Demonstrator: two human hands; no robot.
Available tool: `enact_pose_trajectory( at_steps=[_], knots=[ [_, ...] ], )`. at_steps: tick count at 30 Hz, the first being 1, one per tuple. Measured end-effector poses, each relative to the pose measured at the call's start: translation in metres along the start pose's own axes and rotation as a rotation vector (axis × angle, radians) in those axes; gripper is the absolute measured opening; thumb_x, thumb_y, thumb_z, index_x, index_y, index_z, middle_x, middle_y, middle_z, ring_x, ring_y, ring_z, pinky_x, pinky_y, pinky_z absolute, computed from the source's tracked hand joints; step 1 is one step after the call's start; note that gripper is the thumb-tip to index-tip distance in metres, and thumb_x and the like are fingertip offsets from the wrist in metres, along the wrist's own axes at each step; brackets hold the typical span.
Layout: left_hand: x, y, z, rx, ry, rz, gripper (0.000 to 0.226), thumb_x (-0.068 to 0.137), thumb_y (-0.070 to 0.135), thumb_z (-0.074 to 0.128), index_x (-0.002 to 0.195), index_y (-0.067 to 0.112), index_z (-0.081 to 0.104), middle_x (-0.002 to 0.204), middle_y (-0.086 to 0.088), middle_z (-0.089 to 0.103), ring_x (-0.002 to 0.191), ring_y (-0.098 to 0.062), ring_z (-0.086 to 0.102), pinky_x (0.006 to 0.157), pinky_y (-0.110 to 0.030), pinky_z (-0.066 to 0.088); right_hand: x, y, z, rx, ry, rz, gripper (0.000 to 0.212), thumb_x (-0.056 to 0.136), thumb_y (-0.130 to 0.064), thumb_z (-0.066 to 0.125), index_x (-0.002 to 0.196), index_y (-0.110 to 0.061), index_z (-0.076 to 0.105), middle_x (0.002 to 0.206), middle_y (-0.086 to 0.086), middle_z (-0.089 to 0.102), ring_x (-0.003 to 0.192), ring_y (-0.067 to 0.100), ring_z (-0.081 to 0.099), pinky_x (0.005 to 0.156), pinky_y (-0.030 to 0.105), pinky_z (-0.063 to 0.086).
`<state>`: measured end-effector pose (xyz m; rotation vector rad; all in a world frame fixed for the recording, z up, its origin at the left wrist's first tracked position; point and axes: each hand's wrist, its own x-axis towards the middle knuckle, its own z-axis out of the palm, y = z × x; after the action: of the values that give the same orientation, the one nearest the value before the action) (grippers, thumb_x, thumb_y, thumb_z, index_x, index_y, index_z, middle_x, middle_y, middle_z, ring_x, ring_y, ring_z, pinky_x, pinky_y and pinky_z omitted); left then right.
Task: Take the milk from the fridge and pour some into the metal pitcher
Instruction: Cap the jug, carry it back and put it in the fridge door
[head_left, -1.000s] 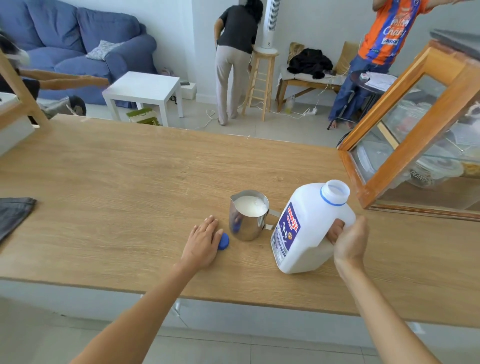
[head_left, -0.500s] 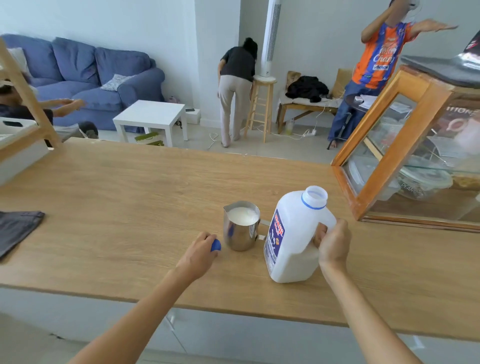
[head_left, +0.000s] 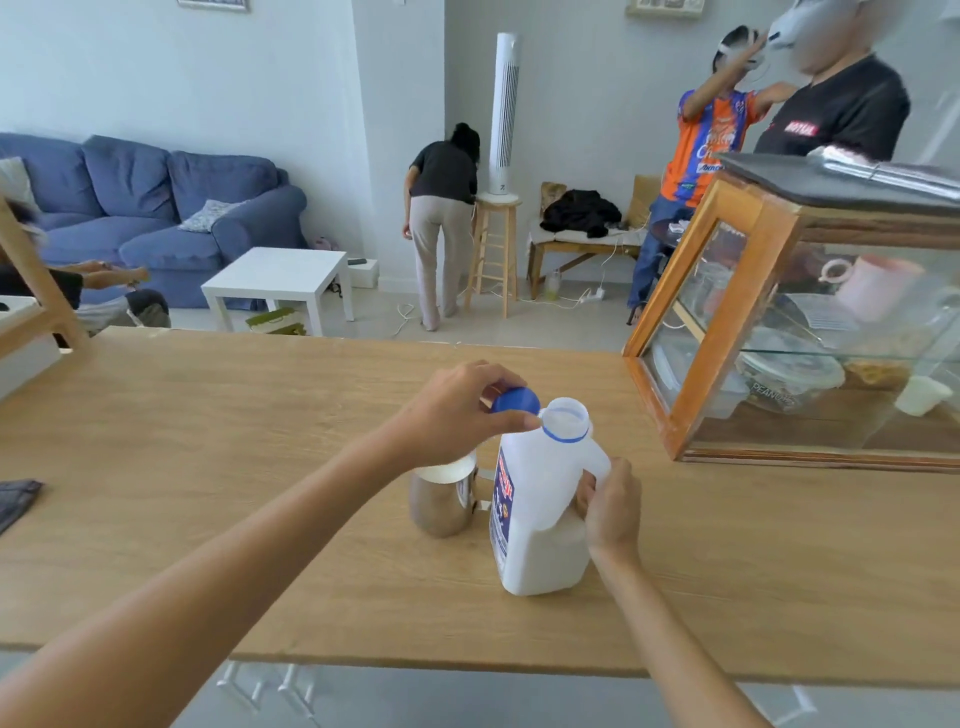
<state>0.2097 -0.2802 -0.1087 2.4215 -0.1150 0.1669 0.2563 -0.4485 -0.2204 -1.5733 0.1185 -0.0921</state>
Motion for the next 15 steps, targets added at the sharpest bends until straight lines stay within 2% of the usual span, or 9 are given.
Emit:
enact_pose_trajectory(
  at_steps=[2,4,6,8,12,15],
  knots=[
    [0.009,0.011,0.009,0.027,-0.040,0.047,0.044,0.083,0.036,0.071,0.121,0.017,0.062,0.117,0.000,0.061,0.104,-0.013,0.060,0.093,-0.028,0.052,-0.002,-0.003,-0.001,0.011,-0.022,-0.004,0.036,0.094,0.007,0.031,0.062,-0.008,0.036,0.059,0.005,0.040,0.044,0.002,0.039,0.037,0.010,0.032],
    [0.017,0.018,0.015,0.080,-0.063,0.078,0.048,0.083,0.037,0.070,0.125,0.017,0.061,0.120,-0.002,0.060,0.104,-0.016,0.059,0.095,-0.031,0.050,-0.004,-0.005,-0.002,0.003,-0.027,-0.012,0.037,0.094,0.008,0.031,0.061,-0.007,0.036,0.060,0.005,0.041,0.044,0.000,0.042,0.038,0.008,0.031],
    [0.024,0.023,0.018,0.164,-0.072,0.109,0.049,0.084,0.038,0.069,0.128,0.018,0.059,0.122,-0.001,0.058,0.100,-0.014,0.057,0.092,-0.025,0.046,-0.005,-0.007,-0.001,0.025,-0.017,-0.004,0.037,0.094,0.007,0.030,0.061,-0.008,0.036,0.059,0.005,0.039,0.045,0.003,0.039,0.038,0.009,0.031],
    [0.028,0.027,0.020,0.244,-0.085,0.148,0.050,0.084,0.039,0.069,0.128,0.018,0.059,0.121,-0.001,0.056,0.094,-0.010,0.050,0.085,-0.020,0.039,-0.007,-0.009,0.000,0.090,-0.017,0.021,0.037,0.094,0.006,0.028,0.061,-0.010,0.034,0.056,0.003,0.037,0.038,0.000,0.035,0.037,0.011,0.031],
    [0.033,0.032,0.023,0.328,-0.108,0.181,0.047,0.083,0.041,0.068,0.123,0.017,0.063,0.115,-0.002,0.057,0.088,-0.010,0.046,0.079,-0.020,0.036,-0.010,-0.011,0.001,0.170,-0.049,0.019,0.039,0.093,0.000,0.024,0.058,-0.015,0.029,0.039,-0.013,0.034,0.037,0.003,0.029,0.036,0.014,0.026],
    [0.037,0.034,0.022,0.363,-0.097,0.163,0.046,0.080,0.046,0.070,0.114,0.014,0.067,0.106,-0.003,0.059,0.086,-0.013,0.048,0.074,-0.021,0.038,-0.009,-0.010,0.000,0.170,-0.068,-0.003,0.040,0.093,-0.001,0.023,0.056,-0.016,0.027,0.038,-0.014,0.031,0.036,0.002,0.027,0.036,0.014,0.024]
  ],
)
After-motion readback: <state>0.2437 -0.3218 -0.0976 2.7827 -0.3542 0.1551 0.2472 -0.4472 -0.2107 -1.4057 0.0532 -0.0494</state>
